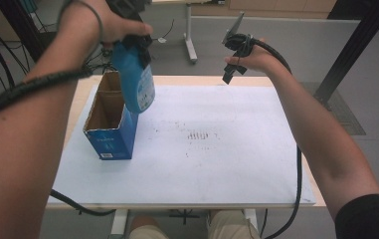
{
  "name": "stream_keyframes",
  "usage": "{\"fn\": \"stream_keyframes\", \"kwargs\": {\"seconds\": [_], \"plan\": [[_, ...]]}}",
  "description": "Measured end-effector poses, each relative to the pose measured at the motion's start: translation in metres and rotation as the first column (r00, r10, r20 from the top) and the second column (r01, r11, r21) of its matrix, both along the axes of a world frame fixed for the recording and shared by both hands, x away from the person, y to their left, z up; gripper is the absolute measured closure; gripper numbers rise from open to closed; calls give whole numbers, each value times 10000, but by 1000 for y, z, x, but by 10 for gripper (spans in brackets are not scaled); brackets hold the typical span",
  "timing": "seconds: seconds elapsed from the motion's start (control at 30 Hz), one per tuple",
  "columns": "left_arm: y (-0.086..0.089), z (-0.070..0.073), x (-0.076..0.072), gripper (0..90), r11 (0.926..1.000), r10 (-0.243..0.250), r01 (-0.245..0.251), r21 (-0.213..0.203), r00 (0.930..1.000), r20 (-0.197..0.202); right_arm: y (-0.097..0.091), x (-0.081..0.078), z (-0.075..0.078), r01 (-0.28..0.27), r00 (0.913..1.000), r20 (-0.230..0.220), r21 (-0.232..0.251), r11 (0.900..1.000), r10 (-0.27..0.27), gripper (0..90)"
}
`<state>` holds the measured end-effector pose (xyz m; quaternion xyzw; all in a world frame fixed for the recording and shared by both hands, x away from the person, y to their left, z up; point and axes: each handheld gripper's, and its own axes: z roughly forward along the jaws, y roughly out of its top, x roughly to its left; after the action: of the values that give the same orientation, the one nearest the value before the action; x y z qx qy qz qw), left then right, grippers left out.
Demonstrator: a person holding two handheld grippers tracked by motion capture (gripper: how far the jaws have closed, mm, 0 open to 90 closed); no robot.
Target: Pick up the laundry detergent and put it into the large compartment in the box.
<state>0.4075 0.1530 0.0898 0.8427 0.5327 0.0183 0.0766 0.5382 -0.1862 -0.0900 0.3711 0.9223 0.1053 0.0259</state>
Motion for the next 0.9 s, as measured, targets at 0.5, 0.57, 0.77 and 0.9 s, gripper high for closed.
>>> {"fn": "stream_keyframes", "kwargs": {"seconds": [0.5,0.57,0.77,0.9], "plan": [[52,26,15,377,9686,2483,-2484,-102,9686,-91,-1,-3,2,-168,9998,45,70,9998,167,64],[61,22,17,377,9610,2763,-2765,-51,9609,-182,1,-4,2,-244,9997,49,37,9997,244,63],[87,2,18,376,9367,3491,-3496,-169,9366,-297,1,-3,-2,-216,9997,-61,35,9998,217,61],[100,-10,20,376,9213,3875,-3883,-186,9211,-368,3,-2,-7,-228,9997,-130,-31,9997,228,61]]}}
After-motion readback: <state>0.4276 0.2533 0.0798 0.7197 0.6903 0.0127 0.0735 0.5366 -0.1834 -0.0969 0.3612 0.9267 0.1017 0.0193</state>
